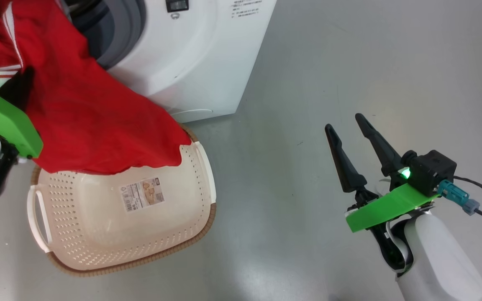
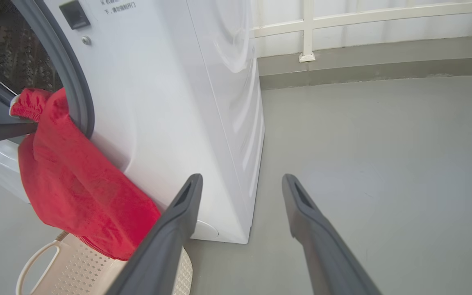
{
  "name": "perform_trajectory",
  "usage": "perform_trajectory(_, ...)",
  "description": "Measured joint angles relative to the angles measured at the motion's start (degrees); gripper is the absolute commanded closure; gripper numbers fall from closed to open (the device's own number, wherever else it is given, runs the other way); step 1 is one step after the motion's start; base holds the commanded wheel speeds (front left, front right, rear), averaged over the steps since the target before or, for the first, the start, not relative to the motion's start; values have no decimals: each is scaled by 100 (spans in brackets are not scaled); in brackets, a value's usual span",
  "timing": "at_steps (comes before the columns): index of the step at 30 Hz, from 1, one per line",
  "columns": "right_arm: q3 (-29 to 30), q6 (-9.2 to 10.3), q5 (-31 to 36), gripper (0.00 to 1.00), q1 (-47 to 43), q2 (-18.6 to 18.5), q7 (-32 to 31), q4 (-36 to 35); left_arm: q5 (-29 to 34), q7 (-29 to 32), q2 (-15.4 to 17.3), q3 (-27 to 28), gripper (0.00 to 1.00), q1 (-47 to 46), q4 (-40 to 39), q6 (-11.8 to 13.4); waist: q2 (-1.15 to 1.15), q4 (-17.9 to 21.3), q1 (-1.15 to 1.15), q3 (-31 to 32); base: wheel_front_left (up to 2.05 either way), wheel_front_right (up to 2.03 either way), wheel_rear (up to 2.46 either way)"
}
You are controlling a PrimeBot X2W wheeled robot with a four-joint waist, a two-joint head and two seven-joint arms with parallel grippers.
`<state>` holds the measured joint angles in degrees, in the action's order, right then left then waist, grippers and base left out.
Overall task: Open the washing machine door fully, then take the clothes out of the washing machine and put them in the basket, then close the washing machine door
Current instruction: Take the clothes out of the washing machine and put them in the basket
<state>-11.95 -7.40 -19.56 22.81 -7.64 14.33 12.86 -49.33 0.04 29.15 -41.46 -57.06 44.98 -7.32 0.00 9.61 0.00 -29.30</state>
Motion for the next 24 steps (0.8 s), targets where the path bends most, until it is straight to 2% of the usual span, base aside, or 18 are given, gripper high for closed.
perform_trajectory(13, 102, 0, 138, 0, 87, -4, 0, -21, -530, -872, 162, -622, 100, -81, -42, 0, 0, -137, 0, 4, 0, 0, 0)
perform_trajectory(19, 157, 0, 138, 0, 86, -24, 0, -26, -730, -1314, 244, -669, 100, 194, -356, 0, 0, -234, 0, 21, 0, 0, 0)
perform_trajectory(24, 158, 0, 140, 0, 75, -55, 0, -29, -732, -1432, 341, -555, 100, 723, -770, 0, 0, -288, 0, 98, 0, 0, 0)
